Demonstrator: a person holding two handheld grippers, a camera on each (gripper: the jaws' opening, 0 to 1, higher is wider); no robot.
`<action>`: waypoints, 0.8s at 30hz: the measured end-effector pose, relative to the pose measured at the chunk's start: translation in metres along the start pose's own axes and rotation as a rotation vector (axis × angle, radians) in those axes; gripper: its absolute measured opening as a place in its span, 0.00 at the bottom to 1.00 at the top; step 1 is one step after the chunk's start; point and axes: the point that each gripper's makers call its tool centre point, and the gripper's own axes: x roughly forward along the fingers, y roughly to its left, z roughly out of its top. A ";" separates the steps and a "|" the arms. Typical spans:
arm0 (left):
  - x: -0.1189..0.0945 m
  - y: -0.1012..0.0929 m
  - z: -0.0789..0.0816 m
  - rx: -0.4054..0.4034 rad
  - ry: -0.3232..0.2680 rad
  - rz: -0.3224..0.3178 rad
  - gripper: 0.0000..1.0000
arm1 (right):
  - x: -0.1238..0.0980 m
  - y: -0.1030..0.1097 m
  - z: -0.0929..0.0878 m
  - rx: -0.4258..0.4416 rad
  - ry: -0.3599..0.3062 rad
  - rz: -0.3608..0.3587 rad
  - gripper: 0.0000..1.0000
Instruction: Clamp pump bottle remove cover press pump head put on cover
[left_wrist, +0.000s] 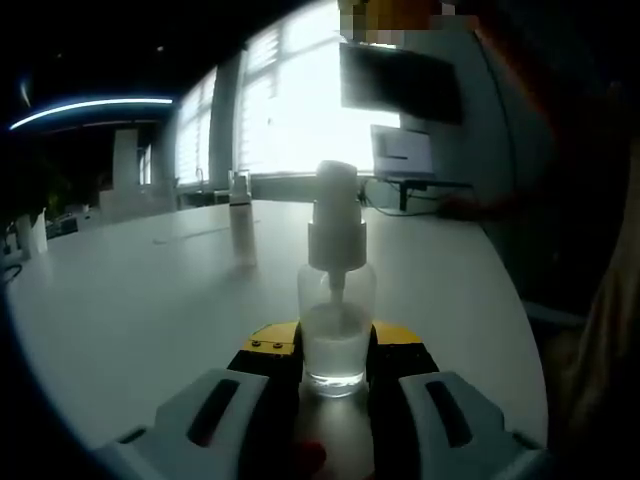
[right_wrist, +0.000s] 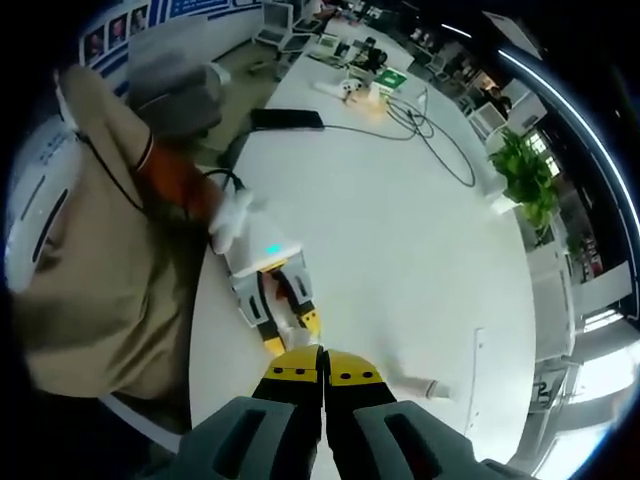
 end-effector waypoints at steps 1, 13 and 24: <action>0.000 0.000 0.000 0.000 0.000 0.000 0.16 | 0.000 -0.001 0.000 0.003 -0.001 0.000 0.00; 0.000 -0.001 0.000 0.002 0.000 0.000 0.16 | -0.001 0.000 -0.004 0.010 0.004 0.008 0.00; 0.000 -0.002 0.000 0.001 0.000 -0.002 0.16 | 0.015 0.008 -0.007 -0.014 0.034 0.065 0.00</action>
